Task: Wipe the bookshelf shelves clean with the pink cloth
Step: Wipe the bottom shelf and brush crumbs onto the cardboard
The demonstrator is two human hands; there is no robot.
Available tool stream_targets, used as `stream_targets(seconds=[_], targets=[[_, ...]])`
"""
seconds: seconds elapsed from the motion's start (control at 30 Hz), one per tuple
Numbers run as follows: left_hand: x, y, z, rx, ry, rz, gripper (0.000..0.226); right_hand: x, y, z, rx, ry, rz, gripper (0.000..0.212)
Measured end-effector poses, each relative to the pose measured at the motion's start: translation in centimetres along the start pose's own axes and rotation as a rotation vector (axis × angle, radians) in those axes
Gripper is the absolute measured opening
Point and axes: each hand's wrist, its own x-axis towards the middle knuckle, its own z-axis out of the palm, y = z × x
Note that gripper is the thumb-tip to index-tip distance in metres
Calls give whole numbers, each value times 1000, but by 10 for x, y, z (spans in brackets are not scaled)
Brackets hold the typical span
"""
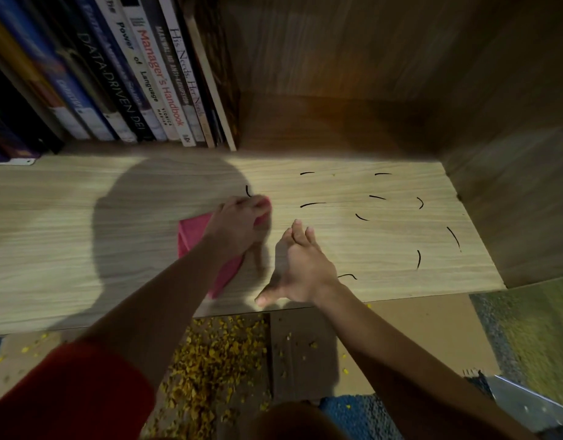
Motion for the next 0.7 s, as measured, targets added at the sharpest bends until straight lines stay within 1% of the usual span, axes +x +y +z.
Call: stream_targets(seconds=[0.07, 0.1, 0.13, 0.23, 0.3, 0.37, 0.43, 0.47, 0.53, 0.63, 0.7], targets=[[14, 1, -7, -29, 10, -158, 55, 0, 0, 0, 7, 2, 1, 136], [17, 4, -8, -31, 24, -188, 54, 1, 0, 0, 12, 5, 0, 135], [15, 7, -6, -31, 24, -178, 53, 0, 0, 0, 19, 5, 0, 136], [-7, 6, 7, 41, 16, 28, 59, 0, 3, 2, 37, 17, -2, 137], [-14, -4, 8, 54, 0, 91, 61, 0, 4, 2, 46, 20, -7, 137], [-1, -9, -1, 58, -23, 30, 55, 1, 3, 2, 49, 21, -6, 138], [13, -3, -11, 35, -29, -117, 51, 1, 3, 3, 54, 14, -2, 138], [18, 2, -13, 36, -15, -156, 50, 1, 3, 3, 55, 18, 0, 138], [13, 12, -9, 60, -7, -129, 48, 1, 3, 3, 51, 20, -7, 139], [-12, 11, 5, 92, -22, 31, 54, 0, 4, 3, 49, 29, -10, 139], [-6, -1, 0, 91, -19, 24, 59, 0, 4, 3, 49, 32, -17, 139]])
